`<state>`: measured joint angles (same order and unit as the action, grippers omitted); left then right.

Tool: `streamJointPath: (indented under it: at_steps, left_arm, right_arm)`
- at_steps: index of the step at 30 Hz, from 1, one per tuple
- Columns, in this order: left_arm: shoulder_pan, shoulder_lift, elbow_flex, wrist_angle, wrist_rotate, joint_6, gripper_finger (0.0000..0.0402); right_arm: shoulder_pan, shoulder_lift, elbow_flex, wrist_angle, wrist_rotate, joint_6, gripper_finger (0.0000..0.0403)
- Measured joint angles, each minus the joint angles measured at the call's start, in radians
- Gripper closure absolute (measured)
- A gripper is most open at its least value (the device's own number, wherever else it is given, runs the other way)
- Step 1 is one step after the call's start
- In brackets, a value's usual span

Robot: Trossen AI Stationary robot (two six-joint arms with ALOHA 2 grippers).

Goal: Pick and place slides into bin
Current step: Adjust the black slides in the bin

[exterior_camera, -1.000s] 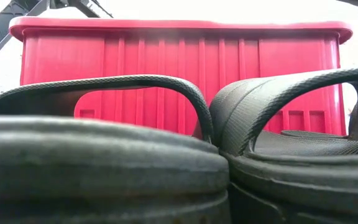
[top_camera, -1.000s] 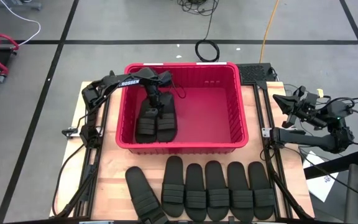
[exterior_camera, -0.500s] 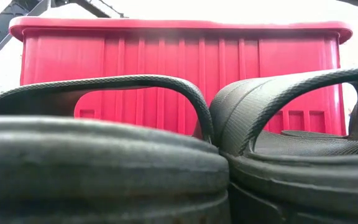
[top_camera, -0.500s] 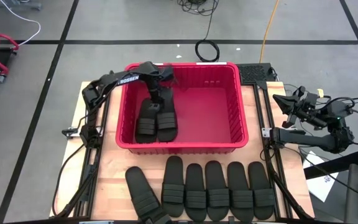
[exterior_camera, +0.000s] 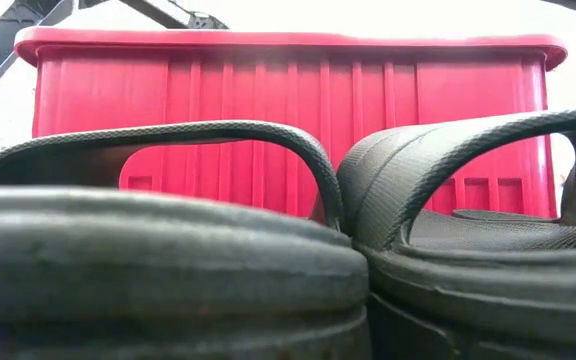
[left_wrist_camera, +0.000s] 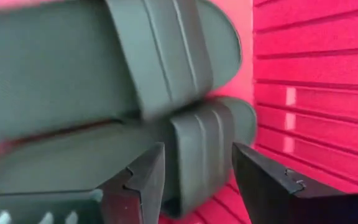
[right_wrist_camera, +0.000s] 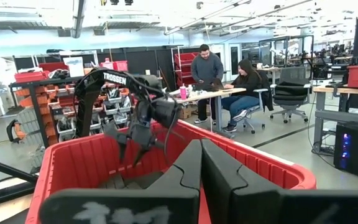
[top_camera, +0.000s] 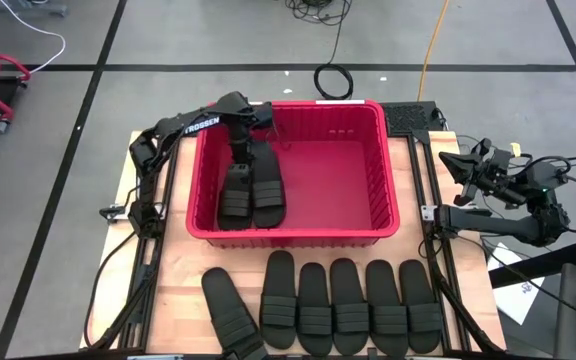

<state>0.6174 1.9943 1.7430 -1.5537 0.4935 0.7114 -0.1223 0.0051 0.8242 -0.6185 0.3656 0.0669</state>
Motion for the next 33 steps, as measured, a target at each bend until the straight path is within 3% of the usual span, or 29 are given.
streamJointPath:
  at_steps: [11, 20, 33]
  left_arm:
    - [0.000, 0.000, -0.200, 0.019, 0.053, -0.014, 0.0205]
    - [0.000, -0.002, -0.355, 0.182, 0.055, 0.022, 0.0215]
    - [0.022, -0.051, -0.268, 0.163, 0.015, 0.012, 0.0267]
  right_arm:
    - [0.000, 0.000, 0.000, -0.006, 0.000, -0.002, 0.0403]
    - [0.000, 0.000, 0.000, -0.009, 0.000, -0.001, 0.0403]
    - [0.000, 0.000, 0.000, -0.007, 0.002, 0.000, 0.0403]
